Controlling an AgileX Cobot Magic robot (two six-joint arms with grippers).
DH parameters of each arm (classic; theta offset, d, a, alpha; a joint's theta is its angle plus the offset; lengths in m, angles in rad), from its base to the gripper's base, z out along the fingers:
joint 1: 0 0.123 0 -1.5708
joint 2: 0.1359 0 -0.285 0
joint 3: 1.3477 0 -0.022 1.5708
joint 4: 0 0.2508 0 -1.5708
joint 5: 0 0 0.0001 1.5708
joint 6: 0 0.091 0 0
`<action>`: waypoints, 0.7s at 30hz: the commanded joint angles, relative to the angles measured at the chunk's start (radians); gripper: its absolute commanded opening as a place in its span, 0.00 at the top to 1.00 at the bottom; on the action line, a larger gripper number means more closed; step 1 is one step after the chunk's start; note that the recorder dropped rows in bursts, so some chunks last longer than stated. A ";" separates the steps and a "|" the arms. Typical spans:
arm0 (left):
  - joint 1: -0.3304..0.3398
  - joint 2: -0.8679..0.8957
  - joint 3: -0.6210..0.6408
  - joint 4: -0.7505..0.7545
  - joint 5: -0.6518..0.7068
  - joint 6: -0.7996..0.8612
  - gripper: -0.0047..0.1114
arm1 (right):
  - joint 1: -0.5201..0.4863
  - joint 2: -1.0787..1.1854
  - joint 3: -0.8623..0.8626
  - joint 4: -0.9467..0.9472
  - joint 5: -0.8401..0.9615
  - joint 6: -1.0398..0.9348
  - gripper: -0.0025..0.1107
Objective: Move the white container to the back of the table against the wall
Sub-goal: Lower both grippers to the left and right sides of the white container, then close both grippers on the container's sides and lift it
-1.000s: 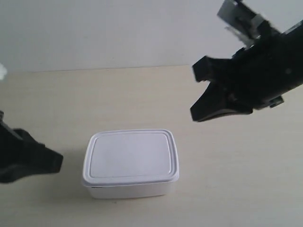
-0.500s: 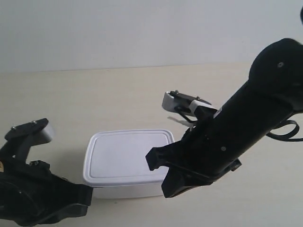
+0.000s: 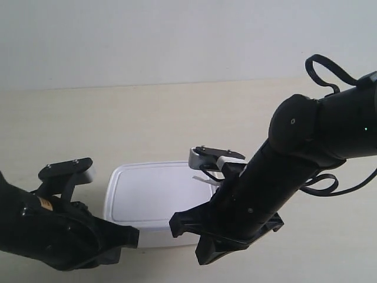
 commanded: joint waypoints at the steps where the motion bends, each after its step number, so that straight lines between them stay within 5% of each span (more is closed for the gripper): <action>1: -0.008 0.059 -0.050 -0.008 -0.014 0.016 0.96 | 0.002 0.011 0.003 0.006 -0.036 -0.015 0.98; 21: -0.008 0.110 -0.071 0.006 -0.098 0.026 0.96 | 0.002 0.058 -0.001 0.013 -0.156 -0.016 0.98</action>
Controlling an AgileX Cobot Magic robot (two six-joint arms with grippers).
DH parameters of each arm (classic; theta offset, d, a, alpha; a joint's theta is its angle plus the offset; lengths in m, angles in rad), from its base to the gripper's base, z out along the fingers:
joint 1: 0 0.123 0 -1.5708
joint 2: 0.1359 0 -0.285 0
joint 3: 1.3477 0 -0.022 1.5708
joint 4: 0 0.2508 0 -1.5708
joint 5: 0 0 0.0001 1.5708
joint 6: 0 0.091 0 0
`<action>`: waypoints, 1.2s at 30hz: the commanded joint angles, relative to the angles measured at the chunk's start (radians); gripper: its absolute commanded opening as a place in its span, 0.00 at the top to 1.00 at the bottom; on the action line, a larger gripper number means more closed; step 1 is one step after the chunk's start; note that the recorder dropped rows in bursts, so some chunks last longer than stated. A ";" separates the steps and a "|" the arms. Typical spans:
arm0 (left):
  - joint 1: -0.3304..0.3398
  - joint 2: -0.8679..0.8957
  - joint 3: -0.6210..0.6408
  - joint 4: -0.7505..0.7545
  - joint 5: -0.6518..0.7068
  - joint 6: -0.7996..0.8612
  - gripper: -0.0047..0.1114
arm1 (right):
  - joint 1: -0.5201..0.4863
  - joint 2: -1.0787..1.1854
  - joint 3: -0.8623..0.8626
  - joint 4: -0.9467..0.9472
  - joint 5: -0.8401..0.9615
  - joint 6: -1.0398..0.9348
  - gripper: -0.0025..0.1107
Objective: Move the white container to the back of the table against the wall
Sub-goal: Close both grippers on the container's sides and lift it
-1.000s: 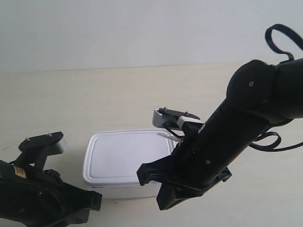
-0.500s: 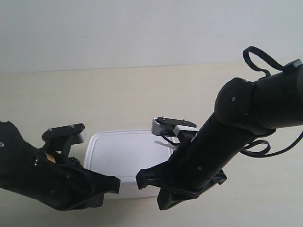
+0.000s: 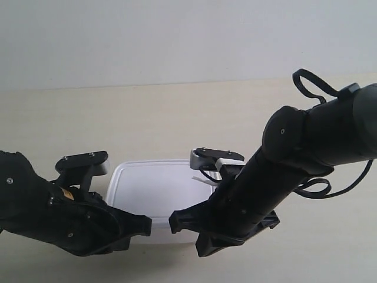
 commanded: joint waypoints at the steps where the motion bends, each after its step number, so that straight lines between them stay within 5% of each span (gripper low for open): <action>1: -0.008 0.001 -0.005 0.006 -0.037 0.003 0.96 | 0.002 0.002 -0.005 0.004 -0.046 -0.010 0.98; 20: -0.006 0.109 -0.096 0.018 -0.107 0.003 0.96 | -0.003 0.013 -0.038 0.008 -0.177 -0.003 0.98; 36: -0.004 0.209 -0.227 0.073 -0.116 0.003 0.96 | -0.115 0.026 -0.072 -0.009 -0.191 -0.010 0.98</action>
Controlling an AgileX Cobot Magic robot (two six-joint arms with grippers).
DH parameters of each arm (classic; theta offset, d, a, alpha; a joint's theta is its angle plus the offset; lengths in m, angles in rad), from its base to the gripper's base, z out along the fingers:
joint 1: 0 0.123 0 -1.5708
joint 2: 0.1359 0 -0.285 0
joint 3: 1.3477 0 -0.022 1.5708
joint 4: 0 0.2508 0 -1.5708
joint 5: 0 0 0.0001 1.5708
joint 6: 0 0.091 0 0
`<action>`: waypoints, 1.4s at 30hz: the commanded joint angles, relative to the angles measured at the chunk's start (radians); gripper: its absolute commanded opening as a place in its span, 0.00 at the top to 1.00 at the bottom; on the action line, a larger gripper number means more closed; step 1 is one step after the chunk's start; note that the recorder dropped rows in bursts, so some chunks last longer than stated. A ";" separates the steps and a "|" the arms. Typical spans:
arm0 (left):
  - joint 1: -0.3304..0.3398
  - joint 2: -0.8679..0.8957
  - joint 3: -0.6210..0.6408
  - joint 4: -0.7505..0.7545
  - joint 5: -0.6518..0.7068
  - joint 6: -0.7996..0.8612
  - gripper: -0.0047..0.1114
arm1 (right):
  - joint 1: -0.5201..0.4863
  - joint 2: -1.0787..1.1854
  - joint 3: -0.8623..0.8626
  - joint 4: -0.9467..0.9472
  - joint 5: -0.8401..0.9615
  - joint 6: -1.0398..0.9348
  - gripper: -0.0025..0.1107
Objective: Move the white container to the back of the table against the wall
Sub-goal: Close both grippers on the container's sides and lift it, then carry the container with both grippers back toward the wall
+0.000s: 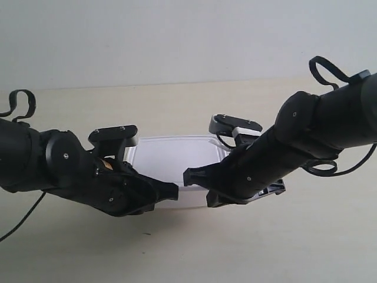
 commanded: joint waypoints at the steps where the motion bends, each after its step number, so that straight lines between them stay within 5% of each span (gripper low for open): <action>1: -0.002 0.032 -0.041 0.026 -0.012 0.000 0.96 | -0.022 0.018 -0.047 -0.023 -0.001 -0.010 0.98; 11: 0.113 0.150 -0.174 0.122 -0.013 0.000 0.96 | -0.025 0.203 -0.273 -0.040 0.023 0.018 0.98; 42: 0.222 0.451 -0.598 0.229 -0.035 0.002 0.96 | -0.161 0.560 -0.860 -0.205 0.154 0.102 0.98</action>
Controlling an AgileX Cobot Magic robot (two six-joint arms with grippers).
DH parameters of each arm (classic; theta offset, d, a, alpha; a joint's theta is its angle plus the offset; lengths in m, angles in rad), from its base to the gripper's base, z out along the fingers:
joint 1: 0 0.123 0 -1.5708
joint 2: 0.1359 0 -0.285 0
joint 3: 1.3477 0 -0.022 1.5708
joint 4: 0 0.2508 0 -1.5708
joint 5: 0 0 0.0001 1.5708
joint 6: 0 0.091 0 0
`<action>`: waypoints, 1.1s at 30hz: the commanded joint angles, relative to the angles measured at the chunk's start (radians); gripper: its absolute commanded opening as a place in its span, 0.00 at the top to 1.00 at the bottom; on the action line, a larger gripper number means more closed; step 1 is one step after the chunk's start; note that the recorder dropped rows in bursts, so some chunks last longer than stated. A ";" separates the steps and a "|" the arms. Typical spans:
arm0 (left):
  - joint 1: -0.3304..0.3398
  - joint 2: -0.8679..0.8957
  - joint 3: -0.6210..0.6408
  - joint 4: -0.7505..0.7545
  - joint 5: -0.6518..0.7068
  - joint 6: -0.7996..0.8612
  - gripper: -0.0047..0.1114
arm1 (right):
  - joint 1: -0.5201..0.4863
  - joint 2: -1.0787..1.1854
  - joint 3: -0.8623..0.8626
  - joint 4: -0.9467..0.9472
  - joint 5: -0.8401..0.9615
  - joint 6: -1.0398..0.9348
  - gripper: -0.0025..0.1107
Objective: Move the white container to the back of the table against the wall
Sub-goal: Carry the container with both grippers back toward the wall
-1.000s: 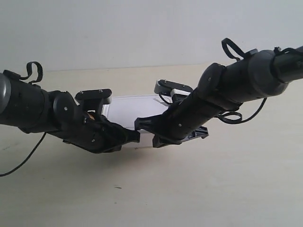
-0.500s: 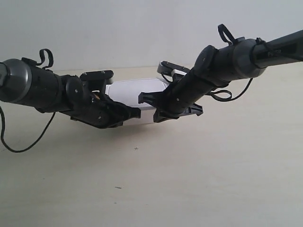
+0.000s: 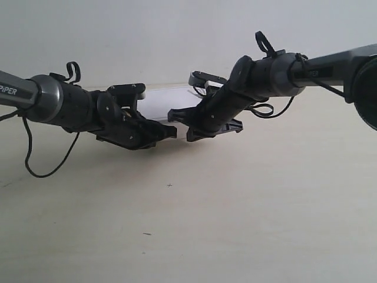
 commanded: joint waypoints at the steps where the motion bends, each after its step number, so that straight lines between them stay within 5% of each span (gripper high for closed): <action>1: 0.012 0.043 -0.079 0.038 -0.012 -0.002 0.96 | -0.029 0.020 -0.057 -0.025 -0.002 0.011 0.98; 17: 0.033 0.187 -0.339 0.118 0.030 -0.002 0.96 | -0.041 0.101 -0.187 -0.078 -0.093 0.039 0.98; 33: 0.065 0.249 -0.439 0.137 0.027 -0.004 0.96 | -0.041 0.103 -0.187 -0.096 -0.249 0.040 0.98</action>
